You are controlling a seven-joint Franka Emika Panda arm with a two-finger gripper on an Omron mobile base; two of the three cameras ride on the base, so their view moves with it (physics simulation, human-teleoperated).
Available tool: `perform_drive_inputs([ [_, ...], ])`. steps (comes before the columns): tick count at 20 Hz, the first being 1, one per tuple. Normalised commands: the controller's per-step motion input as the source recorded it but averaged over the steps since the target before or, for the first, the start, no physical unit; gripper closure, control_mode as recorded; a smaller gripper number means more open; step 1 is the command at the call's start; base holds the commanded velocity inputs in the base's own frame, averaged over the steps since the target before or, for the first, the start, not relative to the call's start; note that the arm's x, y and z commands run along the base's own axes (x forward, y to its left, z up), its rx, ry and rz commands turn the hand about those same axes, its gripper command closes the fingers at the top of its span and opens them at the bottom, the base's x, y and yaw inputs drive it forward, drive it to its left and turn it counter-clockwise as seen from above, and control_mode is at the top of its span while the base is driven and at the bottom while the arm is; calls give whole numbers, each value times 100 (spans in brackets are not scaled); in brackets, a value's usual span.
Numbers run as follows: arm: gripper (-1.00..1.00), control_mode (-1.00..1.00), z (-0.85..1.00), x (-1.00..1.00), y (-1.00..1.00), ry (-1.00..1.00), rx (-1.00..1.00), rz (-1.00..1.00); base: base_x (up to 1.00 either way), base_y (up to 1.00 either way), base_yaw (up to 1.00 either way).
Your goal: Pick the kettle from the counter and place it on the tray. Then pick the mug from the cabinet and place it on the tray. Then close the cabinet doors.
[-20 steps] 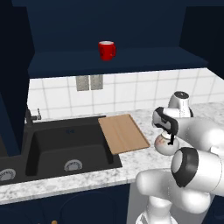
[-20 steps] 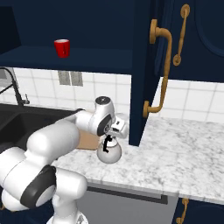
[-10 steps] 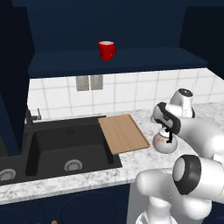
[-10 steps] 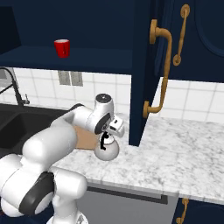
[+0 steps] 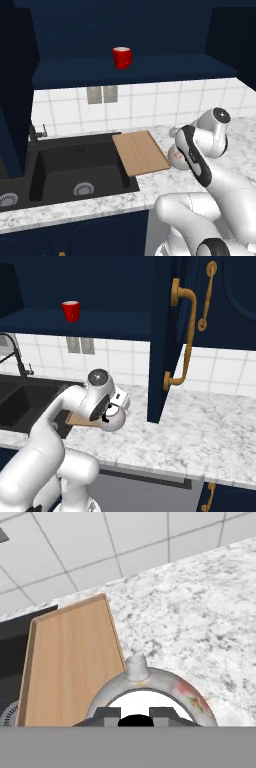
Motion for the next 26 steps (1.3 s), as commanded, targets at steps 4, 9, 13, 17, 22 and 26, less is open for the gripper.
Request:
perform_drive_inputs([
  [4, 100, -100, 25, -1, 69, -28, -1, 0, 0, 0, 0],
  [9, 100, -100, 0, 33, 78, -11, -6, 0, 0, 0, 0],
  [13, 100, -100, 9, 50, 59, -2, -14, 0, 0, 0, 0],
  [17, 100, -100, 1, 43, 45, 1, -16, 0, 0, 0, 0],
  [22, 100, -100, -7, 41, 18, 4, -8, 3, 0, 0, 0],
  [26, 100, -100, 1, 42, 8, 14, -3, 8, 0, 0, 0],
])
